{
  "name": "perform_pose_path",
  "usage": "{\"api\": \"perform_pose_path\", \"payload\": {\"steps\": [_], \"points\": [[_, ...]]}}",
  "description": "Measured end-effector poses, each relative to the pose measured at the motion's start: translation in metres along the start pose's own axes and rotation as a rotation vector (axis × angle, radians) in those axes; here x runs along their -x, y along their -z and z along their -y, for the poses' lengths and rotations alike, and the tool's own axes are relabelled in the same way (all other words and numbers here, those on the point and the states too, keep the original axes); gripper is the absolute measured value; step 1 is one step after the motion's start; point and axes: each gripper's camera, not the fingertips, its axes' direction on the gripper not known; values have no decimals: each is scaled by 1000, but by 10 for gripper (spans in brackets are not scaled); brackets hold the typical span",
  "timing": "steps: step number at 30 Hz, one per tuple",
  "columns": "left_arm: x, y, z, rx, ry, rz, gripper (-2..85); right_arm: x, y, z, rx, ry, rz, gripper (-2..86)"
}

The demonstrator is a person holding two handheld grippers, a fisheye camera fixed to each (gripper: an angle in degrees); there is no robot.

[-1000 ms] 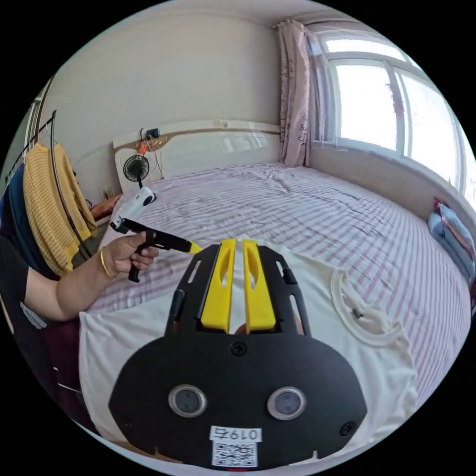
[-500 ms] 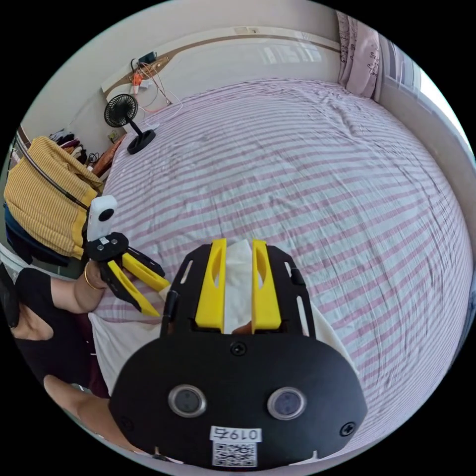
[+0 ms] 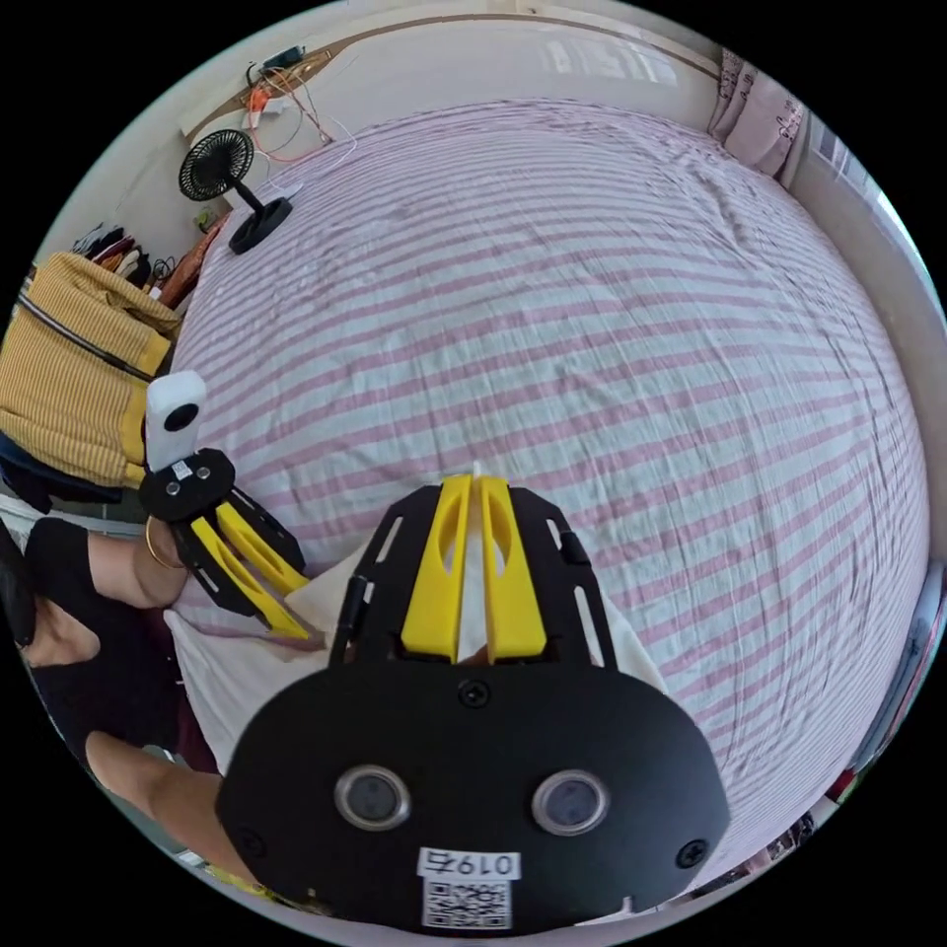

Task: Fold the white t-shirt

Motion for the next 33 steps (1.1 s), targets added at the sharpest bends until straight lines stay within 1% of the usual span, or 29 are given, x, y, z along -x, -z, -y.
{"api": "perform_pose_path", "payload": {"steps": [1,4,9,12,15,17,19,20,22,24,26,30,32,33], "points": [[-1,0,0,-3,-10,0,27,3,6,1,-52,14,-11,-5],[-5,0,-2,-17,-34,8,22,8,2,5,-87,29,-57,-8],[-13,-6,-3,20,-73,49,19,7,-34,13,-52,-17,-30,-9],[-16,-5,-5,49,-82,101,18,12,-44,15,-56,-37,-71,-8],[-17,5,-9,21,-82,119,16,20,-19,6,-158,-50,-145,1],[-21,21,-14,-55,-73,174,13,28,-9,2,-132,-19,-173,18],[-25,31,-19,-101,-69,223,12,41,-16,1,10,36,-212,60],[-30,36,-22,-155,-89,238,11,45,-19,0,38,39,-236,60],[-45,33,-26,-200,-172,200,11,65,-27,-6,74,66,-352,59],[-56,19,-25,-149,-233,206,11,75,-28,-8,53,83,-364,60],[-61,0,-27,-124,-256,302,11,75,-28,-8,60,86,-312,68],[-66,-28,-26,-21,-303,293,13,66,-30,-7,76,60,-257,74],[-68,-46,-26,53,-321,330,13,67,-30,-7,76,67,-244,57],[-68,-50,-25,72,-320,336,12,68,-30,-8,73,68,-250,23]]}}
